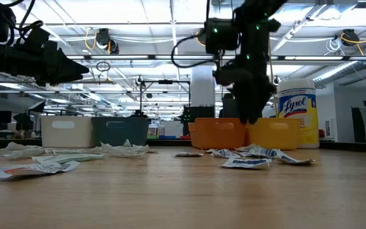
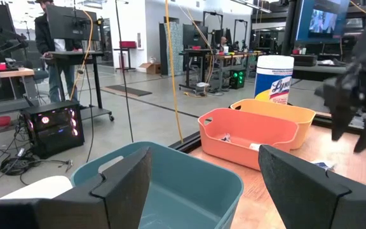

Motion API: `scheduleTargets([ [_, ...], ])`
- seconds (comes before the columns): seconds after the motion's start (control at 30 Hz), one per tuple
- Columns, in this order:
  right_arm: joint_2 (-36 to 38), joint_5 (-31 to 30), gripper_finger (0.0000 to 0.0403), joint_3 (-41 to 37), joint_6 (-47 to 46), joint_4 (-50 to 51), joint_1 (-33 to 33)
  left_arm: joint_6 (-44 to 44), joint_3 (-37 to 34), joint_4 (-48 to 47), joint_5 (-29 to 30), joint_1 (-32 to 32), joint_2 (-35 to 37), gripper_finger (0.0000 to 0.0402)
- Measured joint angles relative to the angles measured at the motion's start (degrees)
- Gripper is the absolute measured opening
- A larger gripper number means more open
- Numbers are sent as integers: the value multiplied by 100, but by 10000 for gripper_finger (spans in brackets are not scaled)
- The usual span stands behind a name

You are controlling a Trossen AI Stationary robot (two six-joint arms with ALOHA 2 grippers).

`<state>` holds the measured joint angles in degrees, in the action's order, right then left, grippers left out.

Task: Pick & Place First Aid Supplies
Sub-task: Put the alcohol pad into the orange bin

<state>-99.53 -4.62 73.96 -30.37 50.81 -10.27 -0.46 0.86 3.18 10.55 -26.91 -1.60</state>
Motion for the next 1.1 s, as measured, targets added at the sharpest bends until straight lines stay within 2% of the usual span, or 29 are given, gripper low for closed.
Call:
scheduleTargets([
  [0.23,-2,-60,210,-931,267,-1099,17,0,1,0,0,-1,-1,296],
  [0.47,-2,-411,202,-1296,1040,-1681,-26,1,2,0,0,-1,1,296],
  [0.6,-2,-391,156,-1381,1072,-1698,-27,0,2,0,0,0,-1,296],
  [0.83,20,-263,20,-1653,1310,-1867,-27,1,0,0,0,-1,-1,296],
  [0.97,54,-244,9,-1564,1764,-1642,-23,0,1,0,0,-1,-1,296],
  [1.1,192,-110,2,-1148,2220,-804,-34,0,0,0,-2,-1,0,296],
])
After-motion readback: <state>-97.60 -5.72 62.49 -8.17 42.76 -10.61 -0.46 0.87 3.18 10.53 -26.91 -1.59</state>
